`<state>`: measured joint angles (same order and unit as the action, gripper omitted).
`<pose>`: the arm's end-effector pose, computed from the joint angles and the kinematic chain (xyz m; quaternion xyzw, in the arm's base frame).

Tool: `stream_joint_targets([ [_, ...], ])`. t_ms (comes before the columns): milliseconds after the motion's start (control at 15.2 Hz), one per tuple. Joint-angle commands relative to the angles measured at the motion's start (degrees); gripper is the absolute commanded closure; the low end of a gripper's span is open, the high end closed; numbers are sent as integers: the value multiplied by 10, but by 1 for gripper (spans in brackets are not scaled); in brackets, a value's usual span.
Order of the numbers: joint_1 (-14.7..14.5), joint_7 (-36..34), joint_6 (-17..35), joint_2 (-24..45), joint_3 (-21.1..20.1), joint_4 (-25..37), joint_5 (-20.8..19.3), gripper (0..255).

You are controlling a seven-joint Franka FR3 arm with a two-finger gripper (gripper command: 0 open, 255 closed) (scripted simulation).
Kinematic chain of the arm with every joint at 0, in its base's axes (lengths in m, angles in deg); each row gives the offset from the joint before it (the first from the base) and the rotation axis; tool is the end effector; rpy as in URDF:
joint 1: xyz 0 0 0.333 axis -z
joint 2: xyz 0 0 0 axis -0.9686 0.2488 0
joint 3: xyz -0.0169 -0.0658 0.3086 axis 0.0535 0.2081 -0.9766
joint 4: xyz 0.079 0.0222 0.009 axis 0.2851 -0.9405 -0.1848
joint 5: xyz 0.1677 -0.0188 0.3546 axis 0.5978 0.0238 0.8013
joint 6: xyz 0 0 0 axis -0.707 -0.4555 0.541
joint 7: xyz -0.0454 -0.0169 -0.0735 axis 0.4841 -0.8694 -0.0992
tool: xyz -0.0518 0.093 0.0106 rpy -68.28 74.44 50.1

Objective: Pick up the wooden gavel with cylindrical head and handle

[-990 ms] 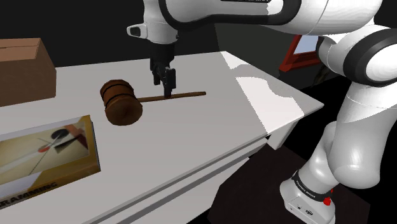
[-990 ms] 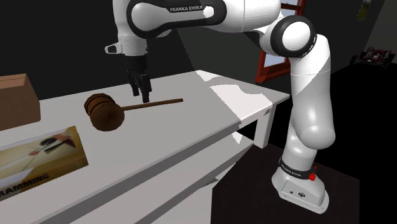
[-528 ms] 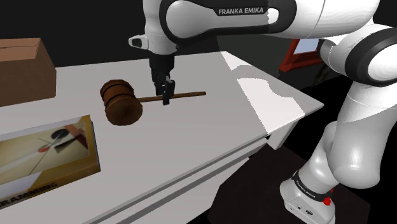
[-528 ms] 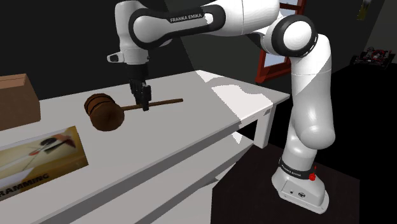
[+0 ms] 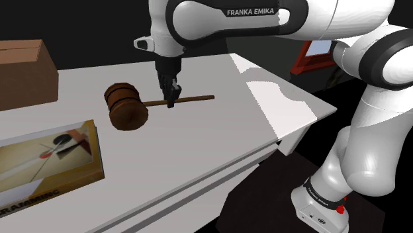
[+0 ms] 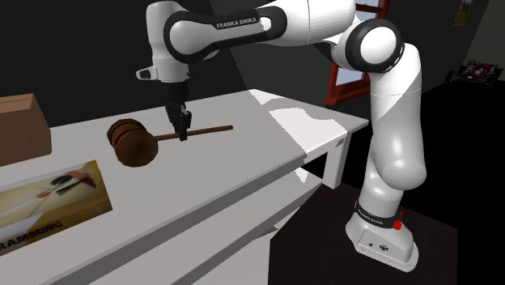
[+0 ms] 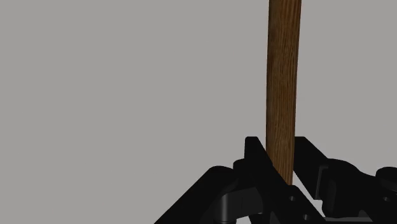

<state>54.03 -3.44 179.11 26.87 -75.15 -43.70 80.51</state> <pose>0.5200 0.3693 0.5316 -0.7588 -0.6511 -0.0062 0.0148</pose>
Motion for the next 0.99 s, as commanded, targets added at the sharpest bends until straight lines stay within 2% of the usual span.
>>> stream_joint_targets([
  [0, 0, 0, 0, 1, 0, 1, 0, 255],
  [924, -10, -5, -120, 26, -2, 146, -7, 255],
])
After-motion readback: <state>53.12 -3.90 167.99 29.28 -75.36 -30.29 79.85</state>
